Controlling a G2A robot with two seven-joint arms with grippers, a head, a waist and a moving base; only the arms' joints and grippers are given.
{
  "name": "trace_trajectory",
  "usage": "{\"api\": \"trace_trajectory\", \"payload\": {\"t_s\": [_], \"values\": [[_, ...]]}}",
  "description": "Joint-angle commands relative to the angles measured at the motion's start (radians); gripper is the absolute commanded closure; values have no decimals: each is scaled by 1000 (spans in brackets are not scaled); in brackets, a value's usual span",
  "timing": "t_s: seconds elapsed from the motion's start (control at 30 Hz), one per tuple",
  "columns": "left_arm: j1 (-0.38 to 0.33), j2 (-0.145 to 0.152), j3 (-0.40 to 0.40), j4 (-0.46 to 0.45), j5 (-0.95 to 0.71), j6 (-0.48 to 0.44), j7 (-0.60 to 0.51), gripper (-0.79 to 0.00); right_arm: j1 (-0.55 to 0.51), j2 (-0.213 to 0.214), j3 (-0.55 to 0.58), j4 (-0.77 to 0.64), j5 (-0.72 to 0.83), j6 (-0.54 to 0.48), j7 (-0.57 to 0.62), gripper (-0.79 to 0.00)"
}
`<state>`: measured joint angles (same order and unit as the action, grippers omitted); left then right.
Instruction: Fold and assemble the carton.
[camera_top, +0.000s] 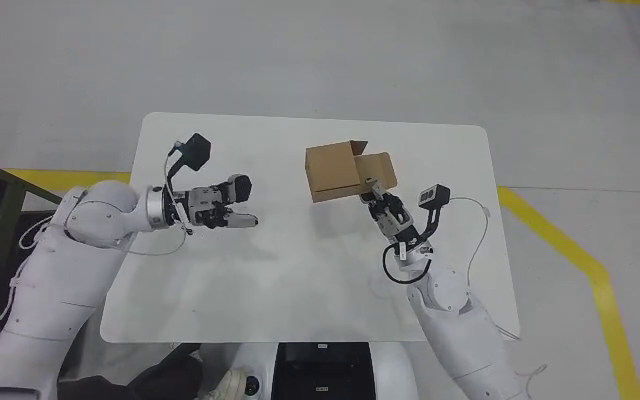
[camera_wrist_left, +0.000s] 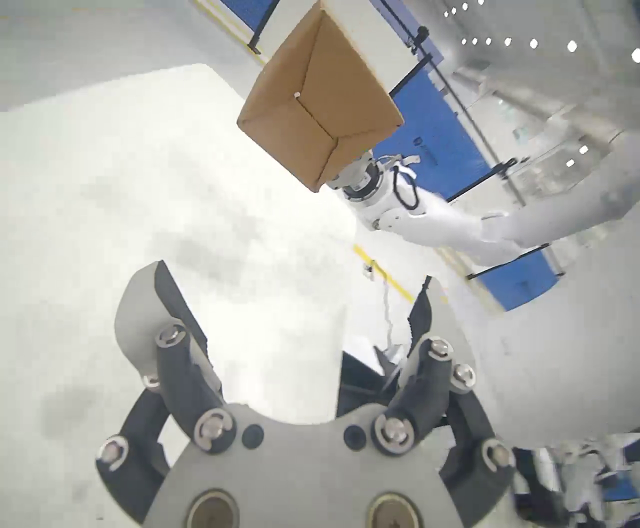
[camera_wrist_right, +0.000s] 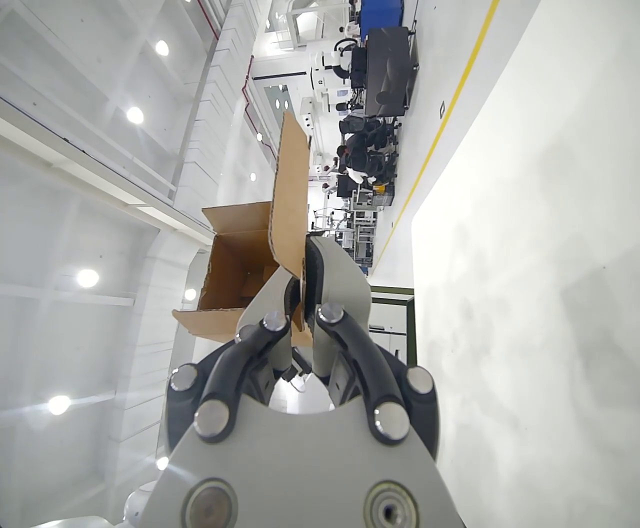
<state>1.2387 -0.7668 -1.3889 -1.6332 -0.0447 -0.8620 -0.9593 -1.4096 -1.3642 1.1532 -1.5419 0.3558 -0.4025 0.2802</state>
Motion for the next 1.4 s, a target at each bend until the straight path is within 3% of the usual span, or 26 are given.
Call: {"api": "trace_trajectory", "payload": {"t_s": [0.0,0.1,0.63,0.77,0.87,1.0,1.37], "values": [[2,-5,-7,-12,150,-58,82,-785,0,0,0,0,-1,0,0,0],[2,-16,-3,-26,291,-81,182,-785,0,0,0,0,-1,0,0,0],[4,-16,-4,-29,298,-69,189,-785,0,0,0,0,-1,0,0,0],[25,-19,-26,-52,380,-57,274,-785,-6,-1,-2,-12,-11,25,-27,0],[13,-25,-31,-36,474,-142,356,-785,-16,-5,-11,-28,-8,43,-61,0],[-45,-40,18,12,570,-150,457,-785,-39,-9,-18,-44,-33,42,-131,0],[-209,-52,272,85,793,-150,685,-785,-97,-15,-16,-73,-46,4,-210,0]]}}
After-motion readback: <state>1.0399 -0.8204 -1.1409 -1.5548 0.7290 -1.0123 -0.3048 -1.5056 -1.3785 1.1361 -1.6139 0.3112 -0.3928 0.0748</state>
